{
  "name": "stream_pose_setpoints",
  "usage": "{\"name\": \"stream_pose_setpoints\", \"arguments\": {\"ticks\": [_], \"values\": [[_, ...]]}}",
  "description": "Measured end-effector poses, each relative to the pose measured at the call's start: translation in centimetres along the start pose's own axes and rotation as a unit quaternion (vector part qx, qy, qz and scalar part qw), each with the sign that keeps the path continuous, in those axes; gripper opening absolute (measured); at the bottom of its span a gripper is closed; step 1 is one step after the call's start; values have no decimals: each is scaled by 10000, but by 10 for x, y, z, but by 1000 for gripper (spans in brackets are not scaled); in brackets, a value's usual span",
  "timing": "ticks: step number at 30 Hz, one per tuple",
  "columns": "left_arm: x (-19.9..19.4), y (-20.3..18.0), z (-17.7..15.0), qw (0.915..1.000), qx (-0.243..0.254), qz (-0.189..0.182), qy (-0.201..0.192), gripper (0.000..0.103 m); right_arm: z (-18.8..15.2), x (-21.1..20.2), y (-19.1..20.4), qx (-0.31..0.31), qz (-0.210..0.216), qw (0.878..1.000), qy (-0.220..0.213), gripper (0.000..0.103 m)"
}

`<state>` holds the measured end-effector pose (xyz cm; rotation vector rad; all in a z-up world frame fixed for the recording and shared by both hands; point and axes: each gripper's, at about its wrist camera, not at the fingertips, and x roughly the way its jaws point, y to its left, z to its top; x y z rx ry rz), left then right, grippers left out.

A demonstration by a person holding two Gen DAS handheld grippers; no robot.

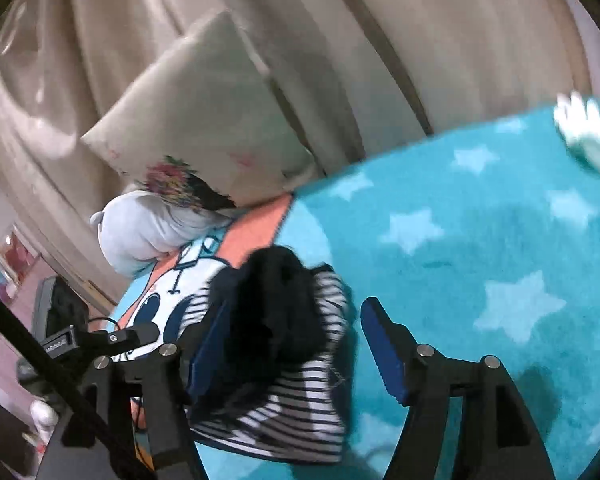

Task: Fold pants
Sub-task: 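Lift and fold the pants bundle over with both grippers, then lower the folded pants onto the blanket and open both grippers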

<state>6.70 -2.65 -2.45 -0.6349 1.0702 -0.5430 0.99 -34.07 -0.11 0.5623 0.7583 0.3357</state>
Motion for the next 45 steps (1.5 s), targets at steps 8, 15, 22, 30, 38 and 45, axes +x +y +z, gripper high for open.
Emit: {"name": "stream_pose_setpoints", "arguments": {"ticks": [8,15,22,30,38,45], "values": [[23,-26,-18,9966,686,-338,291,57,2,46,-18,548,1044,9903,735,45],[12,-37,-3,9962,817,-251,140,31,15,42,7,445,1256,9893,596,31],[12,-51,39,9928,1033,586,-171,45,48,65,23,310,1108,9929,309,40],[16,-23,14,9899,956,1048,-21,46,41,60,3,405,-296,9987,123,47],[-43,-25,3,9827,980,1268,-924,57,39,57,68,-284,1074,9937,170,47],[-75,-28,-6,9655,1249,1723,-1502,63,7,94,57,-363,147,9971,653,47]]}}
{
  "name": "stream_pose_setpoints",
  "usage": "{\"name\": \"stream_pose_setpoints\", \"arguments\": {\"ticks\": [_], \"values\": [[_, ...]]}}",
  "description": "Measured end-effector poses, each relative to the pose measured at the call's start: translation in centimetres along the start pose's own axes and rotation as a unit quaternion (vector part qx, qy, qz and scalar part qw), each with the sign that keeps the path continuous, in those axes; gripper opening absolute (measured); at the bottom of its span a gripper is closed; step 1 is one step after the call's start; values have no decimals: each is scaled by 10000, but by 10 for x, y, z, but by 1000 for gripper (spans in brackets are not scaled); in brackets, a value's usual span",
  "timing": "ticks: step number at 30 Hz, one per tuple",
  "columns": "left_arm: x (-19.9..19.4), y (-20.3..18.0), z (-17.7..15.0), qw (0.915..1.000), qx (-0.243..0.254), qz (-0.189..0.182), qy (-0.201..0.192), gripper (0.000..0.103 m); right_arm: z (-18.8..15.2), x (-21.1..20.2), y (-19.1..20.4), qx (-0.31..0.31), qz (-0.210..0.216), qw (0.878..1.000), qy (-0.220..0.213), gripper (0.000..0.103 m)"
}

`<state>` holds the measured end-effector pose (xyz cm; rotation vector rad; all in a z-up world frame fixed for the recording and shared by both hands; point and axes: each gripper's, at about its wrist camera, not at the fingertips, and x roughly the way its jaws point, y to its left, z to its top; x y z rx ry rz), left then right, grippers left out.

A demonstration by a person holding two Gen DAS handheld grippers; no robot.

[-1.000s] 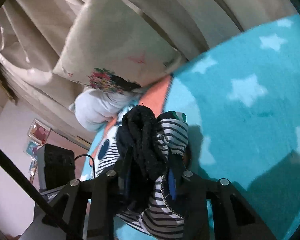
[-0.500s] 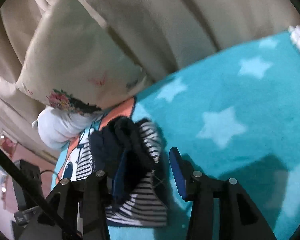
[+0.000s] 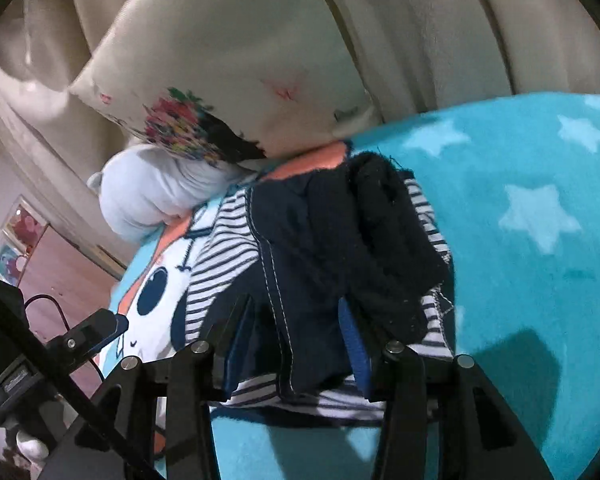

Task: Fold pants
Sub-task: 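Lower the folded pants onto the blanket and open both grippers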

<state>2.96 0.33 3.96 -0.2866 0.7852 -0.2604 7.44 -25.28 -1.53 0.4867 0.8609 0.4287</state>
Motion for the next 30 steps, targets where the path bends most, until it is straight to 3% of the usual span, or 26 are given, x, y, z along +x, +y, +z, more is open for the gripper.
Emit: {"name": "stream_pose_setpoints", "arguments": {"ticks": [3,5,7,9,11,13,17,22,24,30], "values": [[-3,2,-1,9999,50,36,-117,64,12,-15,17,-263,-15,9992,-288,50],[-6,-1,-2,9997,114,83,-186,64,25,-21,28,-410,72,9976,-559,60],[-11,-4,-4,9991,240,220,-280,65,37,-16,28,-349,155,9974,-608,63],[-18,-7,-6,9979,354,363,-411,71,46,2,16,-243,23,9985,-491,65],[-28,-11,-8,9952,469,572,-635,76,48,35,-7,-33,-518,9986,35,62],[-35,-14,-8,9905,570,897,-873,90,45,24,-11,156,-346,9989,-277,61],[-49,-23,-12,9719,696,1678,-1495,94,23,-23,1,113,-202,9967,-778,65],[-52,-36,-19,9567,803,2235,-1681,102,-14,-66,19,-467,-726,9881,-1276,68],[-51,-40,-21,9580,833,2217,-1614,103,-26,-77,15,-403,-826,9868,-1334,69],[-38,-45,-27,9729,652,1898,-1148,102,-39,-87,14,-488,-845,9878,-1214,69]]}}
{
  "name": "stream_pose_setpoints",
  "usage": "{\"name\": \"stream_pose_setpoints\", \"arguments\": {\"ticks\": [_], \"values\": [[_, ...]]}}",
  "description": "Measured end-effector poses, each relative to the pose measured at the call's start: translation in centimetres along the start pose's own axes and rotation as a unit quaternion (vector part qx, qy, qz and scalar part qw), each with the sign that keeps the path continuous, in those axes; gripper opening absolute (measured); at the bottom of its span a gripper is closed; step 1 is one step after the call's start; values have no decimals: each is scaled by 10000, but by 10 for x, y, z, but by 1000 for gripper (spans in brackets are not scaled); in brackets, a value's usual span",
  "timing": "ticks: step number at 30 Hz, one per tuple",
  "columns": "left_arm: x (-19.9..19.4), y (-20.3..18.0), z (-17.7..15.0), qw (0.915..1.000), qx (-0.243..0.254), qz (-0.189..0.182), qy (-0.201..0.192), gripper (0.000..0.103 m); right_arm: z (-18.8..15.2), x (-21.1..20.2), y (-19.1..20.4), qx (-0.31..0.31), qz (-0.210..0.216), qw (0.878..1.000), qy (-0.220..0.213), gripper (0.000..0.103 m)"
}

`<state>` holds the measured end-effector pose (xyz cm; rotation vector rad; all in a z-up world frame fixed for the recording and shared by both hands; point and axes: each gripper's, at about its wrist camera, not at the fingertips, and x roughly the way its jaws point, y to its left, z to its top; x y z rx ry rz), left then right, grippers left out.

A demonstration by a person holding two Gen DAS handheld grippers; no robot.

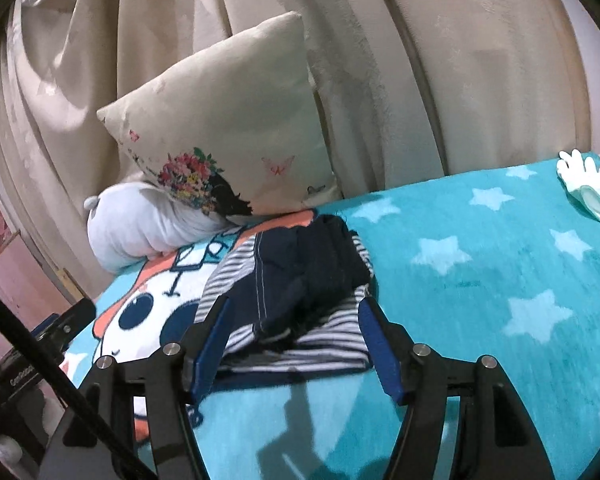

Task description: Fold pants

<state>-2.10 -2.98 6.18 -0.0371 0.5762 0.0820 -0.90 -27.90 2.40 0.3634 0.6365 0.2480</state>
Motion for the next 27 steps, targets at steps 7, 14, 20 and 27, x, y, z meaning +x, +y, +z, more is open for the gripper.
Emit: {"name": "stream_pose_setpoints", "arguments": {"ticks": [7,14,20,27], "values": [[7,-15,-10,9996,213,-12,204,102,-22,5,13,-325,-120,9989,300,70],[11,-15,-13,9992,206,27,335,102,-32,11,15,-417,-129,9979,486,70],[14,-17,-15,9986,224,-30,470,102,-35,13,17,-426,-167,9974,548,72],[18,-19,-21,9977,260,-147,609,102,-38,16,19,-506,-243,9962,660,72]]}}
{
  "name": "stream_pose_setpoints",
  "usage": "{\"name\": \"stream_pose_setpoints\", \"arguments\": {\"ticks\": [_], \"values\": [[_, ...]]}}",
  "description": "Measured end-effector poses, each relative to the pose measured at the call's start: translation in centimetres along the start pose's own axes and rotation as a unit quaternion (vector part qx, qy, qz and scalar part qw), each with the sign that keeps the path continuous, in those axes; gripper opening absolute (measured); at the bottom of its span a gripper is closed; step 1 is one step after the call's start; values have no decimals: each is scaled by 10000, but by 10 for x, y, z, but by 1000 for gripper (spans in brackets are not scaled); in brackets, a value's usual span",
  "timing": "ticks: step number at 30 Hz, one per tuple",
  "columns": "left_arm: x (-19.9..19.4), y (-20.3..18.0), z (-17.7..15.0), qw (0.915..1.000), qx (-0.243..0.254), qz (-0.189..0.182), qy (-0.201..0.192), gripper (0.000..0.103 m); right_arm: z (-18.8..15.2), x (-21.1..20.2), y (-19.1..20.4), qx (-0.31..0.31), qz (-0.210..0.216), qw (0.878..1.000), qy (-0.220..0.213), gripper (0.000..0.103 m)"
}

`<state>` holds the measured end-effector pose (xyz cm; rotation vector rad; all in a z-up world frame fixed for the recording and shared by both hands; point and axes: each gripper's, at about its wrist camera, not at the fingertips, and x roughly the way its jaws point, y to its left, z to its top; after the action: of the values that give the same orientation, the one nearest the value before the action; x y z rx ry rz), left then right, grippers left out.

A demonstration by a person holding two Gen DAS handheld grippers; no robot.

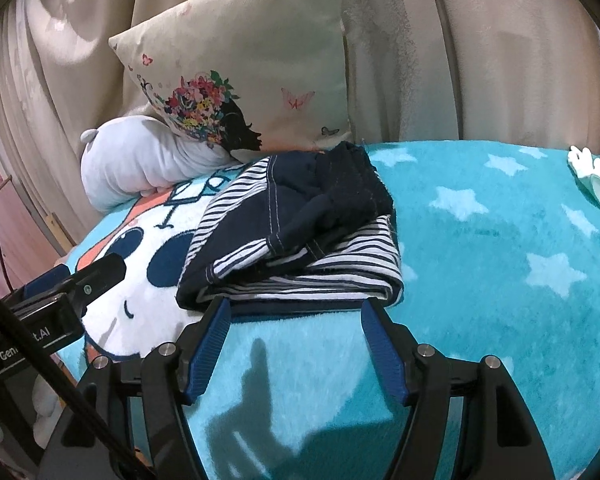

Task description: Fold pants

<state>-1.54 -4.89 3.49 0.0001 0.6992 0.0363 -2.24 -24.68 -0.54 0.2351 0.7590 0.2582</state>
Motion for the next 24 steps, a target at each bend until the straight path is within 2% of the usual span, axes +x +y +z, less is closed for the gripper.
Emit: {"name": "stream_pose_setpoints", "arguments": {"ticks": [9,24], "values": [[8,1,-3,9999,-19,-64,145,102,-4,7,-7,122,-108,9997,171,72],[19,0,-8,9993,-29,-140,344,102,-4,7,-9,138,-144,9996,215,72]]}}
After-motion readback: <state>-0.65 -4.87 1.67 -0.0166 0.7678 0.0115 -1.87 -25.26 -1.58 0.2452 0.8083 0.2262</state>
